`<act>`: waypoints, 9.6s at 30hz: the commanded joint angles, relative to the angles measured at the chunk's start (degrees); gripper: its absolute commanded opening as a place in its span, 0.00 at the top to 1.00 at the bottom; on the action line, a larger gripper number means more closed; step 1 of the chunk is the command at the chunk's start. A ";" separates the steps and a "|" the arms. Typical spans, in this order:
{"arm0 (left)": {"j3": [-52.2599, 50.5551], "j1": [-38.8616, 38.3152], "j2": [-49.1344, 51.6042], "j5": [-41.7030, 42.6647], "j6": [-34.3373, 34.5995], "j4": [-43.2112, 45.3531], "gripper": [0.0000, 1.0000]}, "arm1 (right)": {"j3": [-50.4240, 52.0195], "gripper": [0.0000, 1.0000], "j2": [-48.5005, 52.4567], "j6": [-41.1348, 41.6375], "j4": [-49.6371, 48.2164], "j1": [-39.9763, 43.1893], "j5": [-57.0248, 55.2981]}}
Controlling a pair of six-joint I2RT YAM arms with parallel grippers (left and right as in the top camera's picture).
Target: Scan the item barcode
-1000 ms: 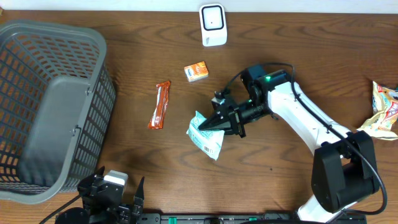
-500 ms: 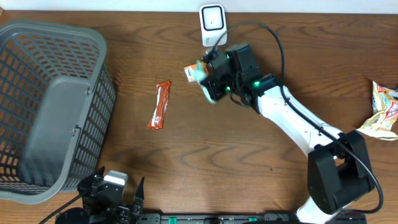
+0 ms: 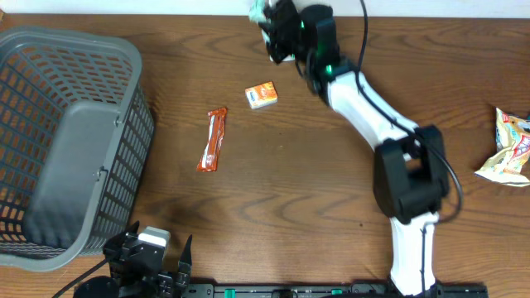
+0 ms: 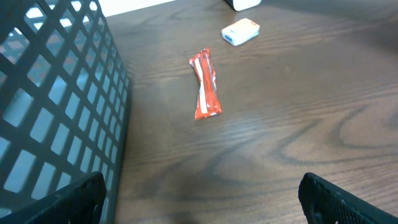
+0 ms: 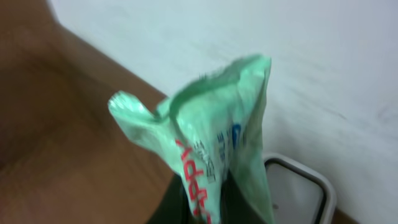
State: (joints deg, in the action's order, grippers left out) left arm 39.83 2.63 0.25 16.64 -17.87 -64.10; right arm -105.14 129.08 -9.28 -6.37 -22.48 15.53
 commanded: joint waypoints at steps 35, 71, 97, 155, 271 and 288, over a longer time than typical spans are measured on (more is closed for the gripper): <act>0.24 0.31 -0.07 0.70 -0.33 0.22 0.01 | -19.91 0.99 8.28 1.88 66.03 31.28 -43.87; 0.24 0.31 -0.07 0.70 -0.33 0.24 0.02 | -16.31 0.17 0.76 41.18 70.25 1.68 8.59; 0.24 0.31 -0.07 0.70 -0.33 0.24 0.02 | -16.26 0.99 19.47 56.54 50.49 -2.62 10.21; 0.24 0.31 -0.07 0.70 -0.33 0.24 0.01 | 29.94 0.99 -23.19 -88.30 103.86 -7.93 59.76; 0.24 0.31 -0.07 0.70 -0.33 0.24 0.02 | -8.35 0.01 -12.15 34.49 64.63 14.12 30.82; 0.24 0.31 -0.07 0.70 -0.31 0.24 0.02 | -8.35 0.01 9.55 37.27 42.49 -11.06 14.84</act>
State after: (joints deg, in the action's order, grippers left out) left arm 39.83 2.63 0.25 16.64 -17.89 -64.07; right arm -113.49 135.63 28.12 37.65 -34.20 27.81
